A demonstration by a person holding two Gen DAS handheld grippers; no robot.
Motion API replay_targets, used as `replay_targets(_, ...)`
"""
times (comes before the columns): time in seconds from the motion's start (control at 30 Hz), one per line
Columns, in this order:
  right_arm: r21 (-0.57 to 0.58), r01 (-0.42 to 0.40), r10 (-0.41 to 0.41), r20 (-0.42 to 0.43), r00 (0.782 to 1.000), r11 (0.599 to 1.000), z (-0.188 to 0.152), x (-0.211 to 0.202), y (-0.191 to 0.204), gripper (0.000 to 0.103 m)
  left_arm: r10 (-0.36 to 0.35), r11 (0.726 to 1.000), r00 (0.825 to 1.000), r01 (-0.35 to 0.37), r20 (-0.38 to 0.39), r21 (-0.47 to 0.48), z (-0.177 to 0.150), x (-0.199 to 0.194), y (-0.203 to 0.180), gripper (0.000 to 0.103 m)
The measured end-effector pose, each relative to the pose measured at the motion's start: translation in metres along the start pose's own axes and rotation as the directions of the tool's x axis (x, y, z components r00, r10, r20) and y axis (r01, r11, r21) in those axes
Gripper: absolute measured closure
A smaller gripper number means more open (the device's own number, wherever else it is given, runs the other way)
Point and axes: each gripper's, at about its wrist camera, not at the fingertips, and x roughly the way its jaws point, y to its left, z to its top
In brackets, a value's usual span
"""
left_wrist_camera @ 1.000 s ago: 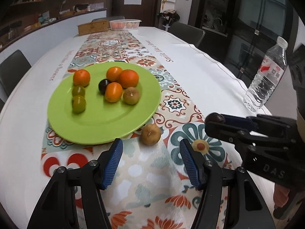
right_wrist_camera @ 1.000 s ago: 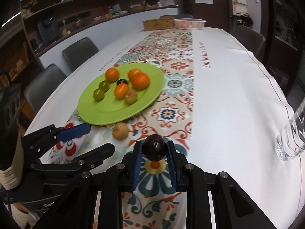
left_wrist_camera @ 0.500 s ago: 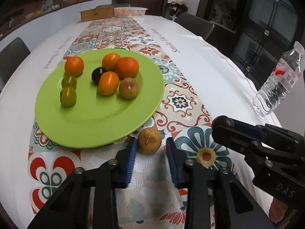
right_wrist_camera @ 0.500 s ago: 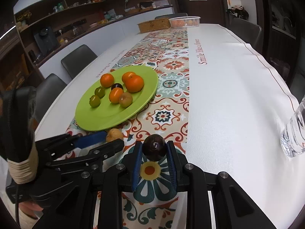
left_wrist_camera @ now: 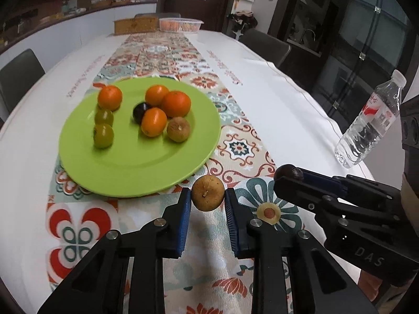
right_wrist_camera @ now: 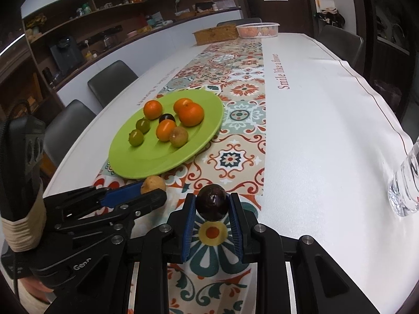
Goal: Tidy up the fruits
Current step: 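Carry the kiwi and plum onto the green plate and open both grippers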
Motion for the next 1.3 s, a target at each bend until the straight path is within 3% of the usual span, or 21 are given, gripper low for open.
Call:
replay_targets(0.67, -0.094, -0.055, 0.062, 0.073, 0.995, 0.994, 0.041, -0.018, 0.046, 0.076, 0.057, 0.998, 0.986, -0.061, 0.157, 0.020, 0.025, -0.059, 0.031, 0.077)
replay_targets(1.3, -0.158, -0.073, 0.071, -0.022, 0.997, 0.985, 0.067, 0.048, 0.082, 0.076, 0.042, 0.999, 0.992, -0.039, 0.118, -0.028, 0.049, -0.015, 0.091, 0.077)
